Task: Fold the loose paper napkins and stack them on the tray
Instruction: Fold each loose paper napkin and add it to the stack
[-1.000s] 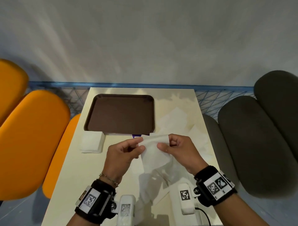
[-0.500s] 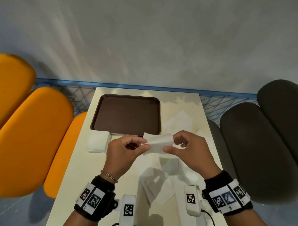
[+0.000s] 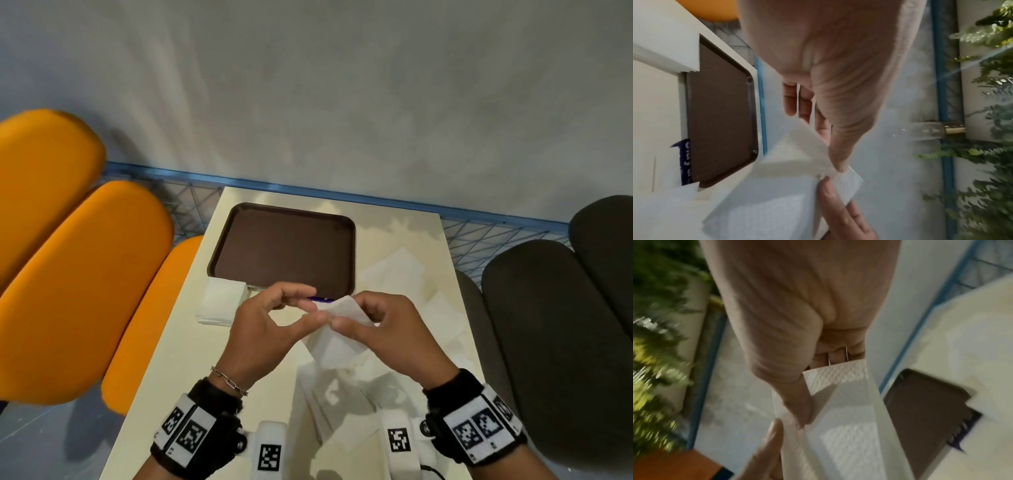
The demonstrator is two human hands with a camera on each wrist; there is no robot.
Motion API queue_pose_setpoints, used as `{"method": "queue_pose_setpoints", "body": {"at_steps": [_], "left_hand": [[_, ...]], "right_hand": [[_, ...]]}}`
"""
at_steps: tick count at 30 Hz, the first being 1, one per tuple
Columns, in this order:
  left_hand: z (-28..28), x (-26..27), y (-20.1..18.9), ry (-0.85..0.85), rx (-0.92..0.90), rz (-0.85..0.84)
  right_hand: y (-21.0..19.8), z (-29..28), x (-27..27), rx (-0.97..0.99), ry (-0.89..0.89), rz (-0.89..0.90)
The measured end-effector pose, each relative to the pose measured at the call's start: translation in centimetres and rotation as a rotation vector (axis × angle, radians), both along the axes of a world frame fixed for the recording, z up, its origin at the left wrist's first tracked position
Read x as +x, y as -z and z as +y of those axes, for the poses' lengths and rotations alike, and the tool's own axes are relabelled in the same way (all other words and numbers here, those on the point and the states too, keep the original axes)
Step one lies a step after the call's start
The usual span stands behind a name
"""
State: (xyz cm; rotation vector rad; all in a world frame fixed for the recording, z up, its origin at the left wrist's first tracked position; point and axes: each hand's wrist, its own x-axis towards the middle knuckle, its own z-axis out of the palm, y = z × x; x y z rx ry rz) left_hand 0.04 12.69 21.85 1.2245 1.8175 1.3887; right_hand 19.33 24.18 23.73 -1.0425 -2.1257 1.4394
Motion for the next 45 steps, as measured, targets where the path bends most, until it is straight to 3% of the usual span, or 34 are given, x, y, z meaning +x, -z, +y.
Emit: {"method": "queue_pose_setpoints", "body": {"at_steps": [5,12,14,23,28,36,45], "left_hand": [[-0.4,-0.5,1.0,0.043,-0.061,-0.08],[-0.1,-0.1,0.0,0.107,-0.105,-0.278],[-0.1,-0.1,-0.3,0.105,-0.09,-0.265],[-0.1,-0.2,-1.3,0.062,0.031,-0.139],[-0.2,0.0,-1.5,0.034,0.031,-0.13],[-0.1,0.9,-1.8,-0.127,0.051,-0.5],[0.2,0.9,-2.0,-0.213,0.087,-0.593]], "right_hand": [[0.1,0.2,0.6,-0.254,0.066,0.165],[0.0,0.7,1.0,-0.288,0.034,0.172],[-0.7,0.7,1.2,-0.254,0.026,0.178],[-3.3,1.1,1.5,0.258,-0.095,0.043],[-3.3,1.8,1.6,0.307,-0.084,-0.043],[-3.2,1.5,1.6,0.263,-0.003,0.08],[-3.7,1.1,1.1,0.176,0.034,0.1]]}}
